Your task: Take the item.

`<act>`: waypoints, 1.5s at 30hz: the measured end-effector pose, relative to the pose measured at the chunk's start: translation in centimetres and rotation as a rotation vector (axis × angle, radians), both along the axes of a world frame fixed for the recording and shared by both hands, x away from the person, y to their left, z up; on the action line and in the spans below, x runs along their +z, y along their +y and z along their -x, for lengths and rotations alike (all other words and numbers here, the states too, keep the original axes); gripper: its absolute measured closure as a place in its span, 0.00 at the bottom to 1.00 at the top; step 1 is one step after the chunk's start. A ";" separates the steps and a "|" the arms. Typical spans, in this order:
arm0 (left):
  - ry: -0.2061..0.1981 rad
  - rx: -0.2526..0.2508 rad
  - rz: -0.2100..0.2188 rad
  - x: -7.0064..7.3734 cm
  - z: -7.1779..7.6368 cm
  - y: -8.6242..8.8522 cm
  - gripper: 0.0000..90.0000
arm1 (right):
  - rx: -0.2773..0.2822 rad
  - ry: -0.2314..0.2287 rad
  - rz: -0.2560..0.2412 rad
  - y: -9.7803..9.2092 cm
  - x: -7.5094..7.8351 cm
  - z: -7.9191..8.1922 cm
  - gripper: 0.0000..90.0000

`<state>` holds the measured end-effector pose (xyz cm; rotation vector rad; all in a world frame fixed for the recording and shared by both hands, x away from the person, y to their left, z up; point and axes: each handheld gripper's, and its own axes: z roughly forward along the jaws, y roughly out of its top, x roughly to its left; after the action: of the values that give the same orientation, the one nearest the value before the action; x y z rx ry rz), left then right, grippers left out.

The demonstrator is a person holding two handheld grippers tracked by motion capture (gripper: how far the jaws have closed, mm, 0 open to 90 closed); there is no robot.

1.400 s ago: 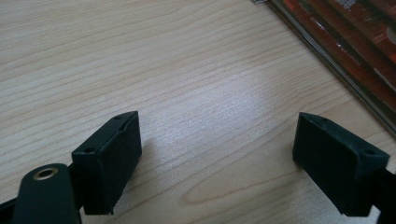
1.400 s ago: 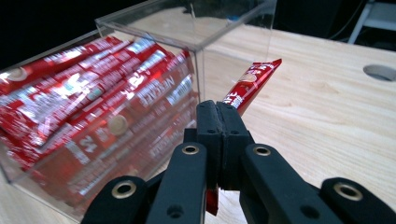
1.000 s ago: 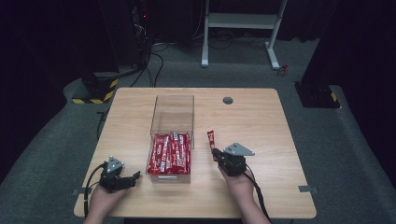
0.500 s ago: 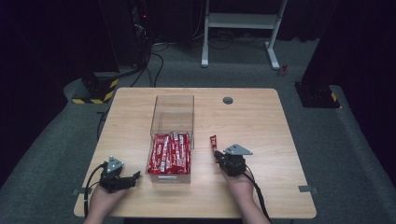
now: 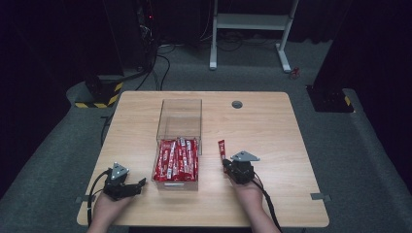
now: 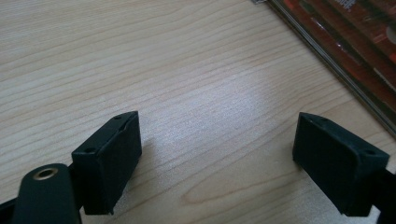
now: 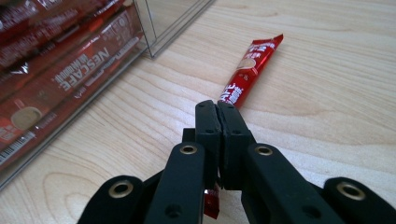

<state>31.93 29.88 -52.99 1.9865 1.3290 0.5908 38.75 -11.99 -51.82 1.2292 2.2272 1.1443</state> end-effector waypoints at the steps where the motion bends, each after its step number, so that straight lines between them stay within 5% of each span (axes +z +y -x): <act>1: 0.000 0.000 0.000 0.0 0.0 0.0 0.18 | 0.000 0.000 0.000 0.0 0.0 0.0 0.98; 9: 0.000 0.000 0.000 0.0 0.0 0.0 0.18 | -0.003 0.007 -0.009 0.0 0.0 0.1 0.95; 33: 0.000 0.000 0.000 0.0 0.0 0.0 0.18 | 0.043 -0.115 -0.044 0.5 3.2 1.4 0.63; 45: 0.000 -0.001 0.001 0.0 0.0 0.0 0.18 | 0.039 -0.117 -0.047 0.4 3.8 1.6 0.49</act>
<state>31.94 29.89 -52.99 1.9865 1.3282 0.5900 37.13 -11.62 -48.00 1.1109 2.1588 1.2565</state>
